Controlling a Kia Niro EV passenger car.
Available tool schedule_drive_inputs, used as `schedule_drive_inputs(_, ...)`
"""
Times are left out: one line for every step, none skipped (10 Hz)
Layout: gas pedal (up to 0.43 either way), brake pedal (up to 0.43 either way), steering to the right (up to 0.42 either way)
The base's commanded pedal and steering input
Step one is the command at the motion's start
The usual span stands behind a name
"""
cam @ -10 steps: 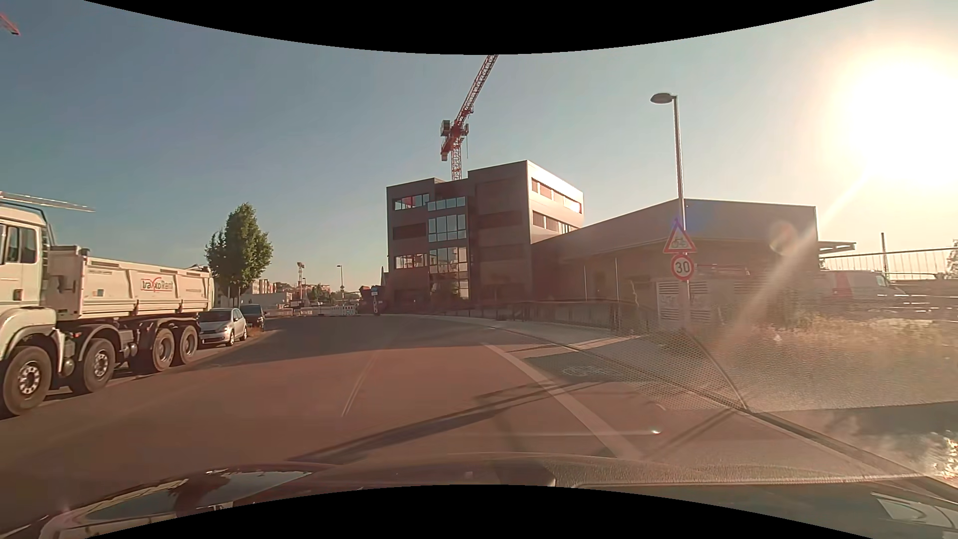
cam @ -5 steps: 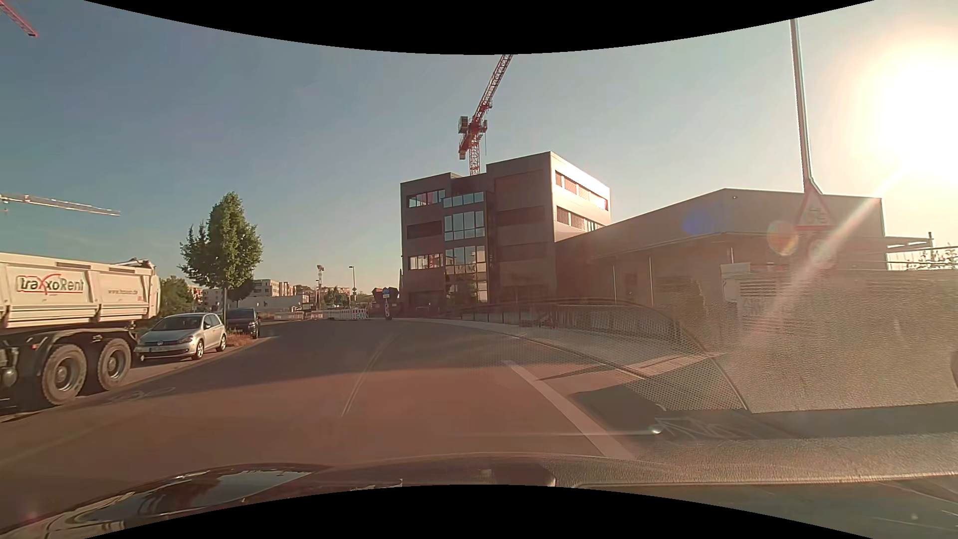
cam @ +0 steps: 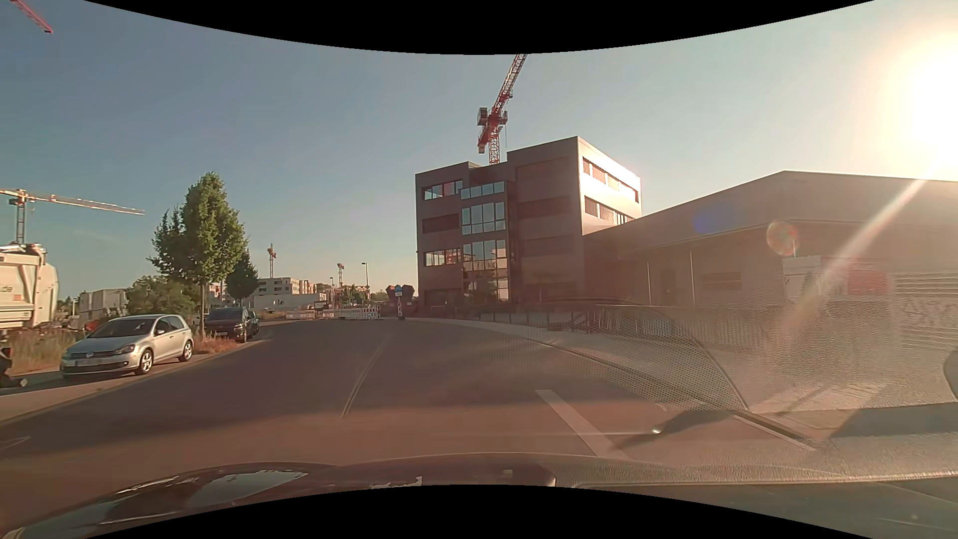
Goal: Follow the waypoints while adhering to traffic rules and regulations
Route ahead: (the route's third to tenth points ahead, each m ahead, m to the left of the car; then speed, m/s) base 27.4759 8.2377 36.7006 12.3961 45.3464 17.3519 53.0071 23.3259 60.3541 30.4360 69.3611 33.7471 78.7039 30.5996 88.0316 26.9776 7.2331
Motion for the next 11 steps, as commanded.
schedule_drive_inputs(0.098,0.0,-0.059)
schedule_drive_inputs(0.098,0.0,-0.06)
schedule_drive_inputs(0.098,0.0,-0.061)
schedule_drive_inputs(0.098,0.0,-0.061)
schedule_drive_inputs(0.098,0.0,-0.061)
schedule_drive_inputs(0.098,0.0,-0.061)
schedule_drive_inputs(0.098,0.0,-0.061)
schedule_drive_inputs(0.098,0.0,-0.061)
schedule_drive_inputs(0.087,0.0,-0.061)
schedule_drive_inputs(0.087,0.0,-0.061)
schedule_drive_inputs(0.079,0.0,-0.061)
